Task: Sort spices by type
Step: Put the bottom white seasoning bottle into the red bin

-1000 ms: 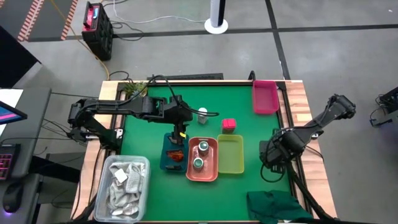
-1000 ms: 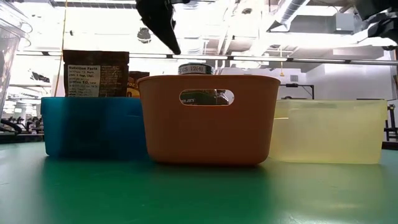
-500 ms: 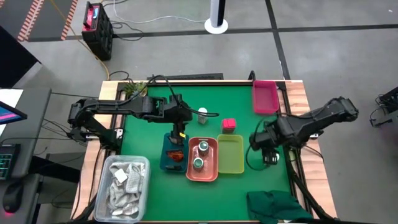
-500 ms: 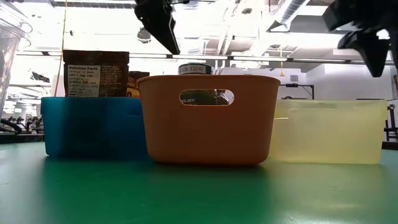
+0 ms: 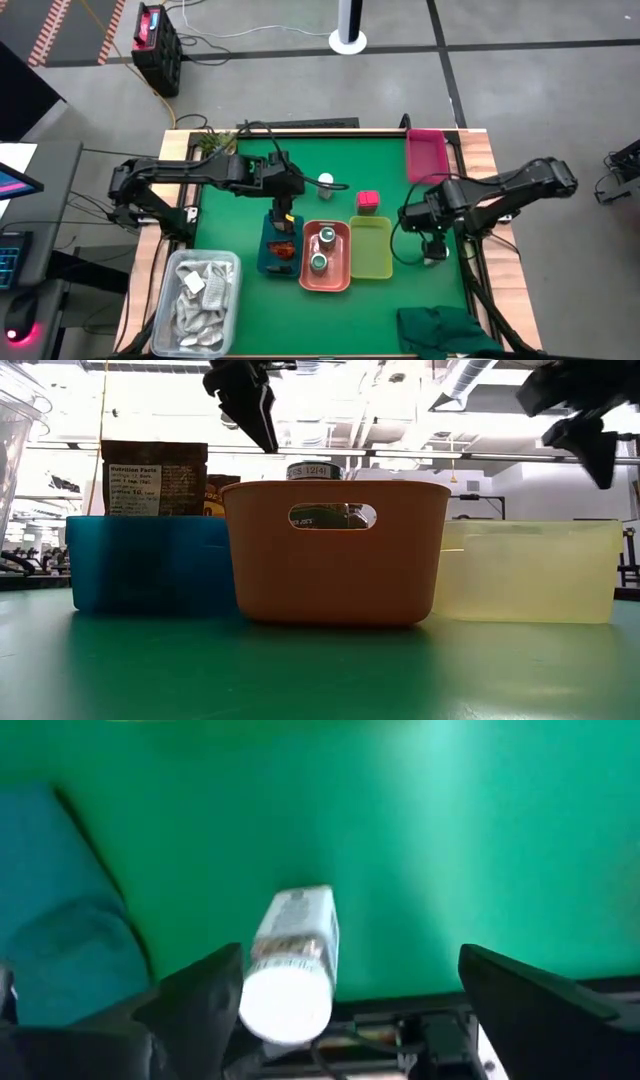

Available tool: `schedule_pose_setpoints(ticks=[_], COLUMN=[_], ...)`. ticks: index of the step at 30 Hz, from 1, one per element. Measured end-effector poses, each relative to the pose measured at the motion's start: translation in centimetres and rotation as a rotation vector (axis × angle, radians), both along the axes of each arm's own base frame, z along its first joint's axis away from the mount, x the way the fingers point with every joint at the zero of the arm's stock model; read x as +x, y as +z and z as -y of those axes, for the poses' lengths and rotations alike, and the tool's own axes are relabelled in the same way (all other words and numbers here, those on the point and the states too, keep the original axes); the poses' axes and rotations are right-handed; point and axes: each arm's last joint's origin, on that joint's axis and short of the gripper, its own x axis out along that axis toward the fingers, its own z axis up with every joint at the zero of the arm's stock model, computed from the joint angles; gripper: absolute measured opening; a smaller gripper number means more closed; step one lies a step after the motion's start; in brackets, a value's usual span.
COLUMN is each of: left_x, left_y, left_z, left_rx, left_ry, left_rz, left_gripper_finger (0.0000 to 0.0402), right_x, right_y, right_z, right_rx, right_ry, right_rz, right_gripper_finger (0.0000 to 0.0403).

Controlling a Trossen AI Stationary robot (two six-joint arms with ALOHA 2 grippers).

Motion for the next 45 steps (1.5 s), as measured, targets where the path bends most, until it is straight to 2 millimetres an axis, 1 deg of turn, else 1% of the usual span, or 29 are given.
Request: schedule_pose_setpoints(ticks=[4,9,12,17,20,21,23,26,30,35,37,39,41,45], left_x=[-0.7,-1.4,-1.7,-1.5,-1.1,-1.1,-1.2,-2.1,-3.6,-5.9,-6.8,-7.5,-8.1,-9.1], left_y=[0.8,2.2,2.6,2.4,0.7,-0.3,-1.7,-2.4,-1.4,0.2,0.3,0.0,-1.0,-3.2], left_z=[0.0,0.3,0.8,1.8,2.6,2.9,3.3,3.4,3.3,3.1,3.0,3.0,3.0,2.9], left_rx=[-0.003,-0.033,-0.048,-0.066,-0.07,-0.067,-0.063,-0.072,-0.089,-0.096,-0.091,-0.099,-0.115,-0.146], left_ry=[-0.003,-0.016,-0.021,-0.033,-0.064,-0.079,-0.096,-0.091,-0.064,-0.064,-0.057,-0.052,-0.047,-0.03], left_rz=[0.032,0.115,0.144,0.167,0.223,0.221,0.244,0.279,0.348,0.462,0.49,0.555,0.6,0.665], left_gripper_finger=[0.0256,0.0256,0.0256,0.0256,0.0256,0.0256,0.0256,0.0256,0.0256,0.0256,0.0256,0.0256,0.0256,0.0256], right_x=[-0.6,-1.8,-2.2,-2.8,-3.3,-3.5,-3.8,-3.9,-4.0,-4.0,-3.9,-3.8,-3.9,-3.9], right_y=[0.0,0.1,0.2,-0.3,-1.5,-2.0,-2.7,-3.5,-4.6,-6.5,-7.1,-7.6,-8.1,-9.1], right_z=[-1.6,-3.4,-4.3,-5.5,-5.9,-6.0,-6.1,-6.0,-5.9,-5.8,-5.7,-5.4,-5.1,-4.6], right_rx=[-0.012,-0.098,-0.124,-0.123,-0.139,-0.147,-0.156,-0.161,-0.164,-0.151,-0.14,-0.14,-0.145,-0.116], right_ry=[0.009,0.023,0.018,-0.003,-0.002,0.0,-0.002,-0.001,0.006,0.021,0.012,0.001,0.005,0.019], right_rz=[-0.02,-0.011,0.005,0.015,-0.006,-0.015,-0.025,-0.03,-0.035,-0.023,-0.008,-0.01,-0.025,-0.041], right_gripper_finger=[0.0376,0.0373,0.0373,0.0373,0.0373,0.0373,0.0373,0.0373,0.0373,0.037,0.0365,0.0356,0.0338,0.0283])
